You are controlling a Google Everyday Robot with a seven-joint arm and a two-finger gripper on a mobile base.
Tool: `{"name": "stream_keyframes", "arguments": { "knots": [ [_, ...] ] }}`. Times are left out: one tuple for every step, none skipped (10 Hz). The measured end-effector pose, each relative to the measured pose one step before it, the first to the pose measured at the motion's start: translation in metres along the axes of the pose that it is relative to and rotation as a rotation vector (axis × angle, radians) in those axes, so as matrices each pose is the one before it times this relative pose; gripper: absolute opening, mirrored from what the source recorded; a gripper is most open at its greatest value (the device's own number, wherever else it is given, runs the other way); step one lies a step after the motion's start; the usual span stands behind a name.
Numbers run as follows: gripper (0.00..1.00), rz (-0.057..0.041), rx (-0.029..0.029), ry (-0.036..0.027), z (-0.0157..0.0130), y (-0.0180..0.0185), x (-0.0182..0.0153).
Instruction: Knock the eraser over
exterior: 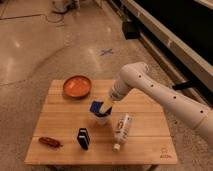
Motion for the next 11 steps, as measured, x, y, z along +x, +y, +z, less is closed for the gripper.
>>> {"name": "stream_keyframes", "arguments": {
  "knots": [
    [0.80,-0.03425,-0.04511,0.01112,-0.00872,-0.00007,-0.00167],
    [0.80,-0.03144,-0.03437,0.00355,-0.00565,-0.00343,-0.00269],
    [0.80,-0.02901,-0.02613,0.00311,-0.00397,-0.00634,-0.00236],
    [0.80,-0.03811,-0.03874,0.00075,-0.00523,-0.00963,-0.00638],
    [0.80,-0.02255,-0.03111,-0.00408,-0.00322,-0.00873,-0.00696],
    [0.80,-0.01948,-0.02584,-0.00487,-0.00118,-0.00792,-0.00576],
    [0.80,-0.02372,-0.02877,-0.00643,0.00006,-0.01049,-0.00552],
    [0.80,-0.02609,-0.03816,-0.01448,0.00162,-0.01336,-0.00712],
    [0.80,-0.01565,-0.02498,-0.00760,0.00124,-0.00907,-0.00208],
    [0.80,-0.02138,-0.03131,-0.00300,0.00054,-0.01092,0.00198],
    [0.80,-0.02022,-0.02586,0.00422,-0.00071,-0.01000,0.00591]
  ]
}}
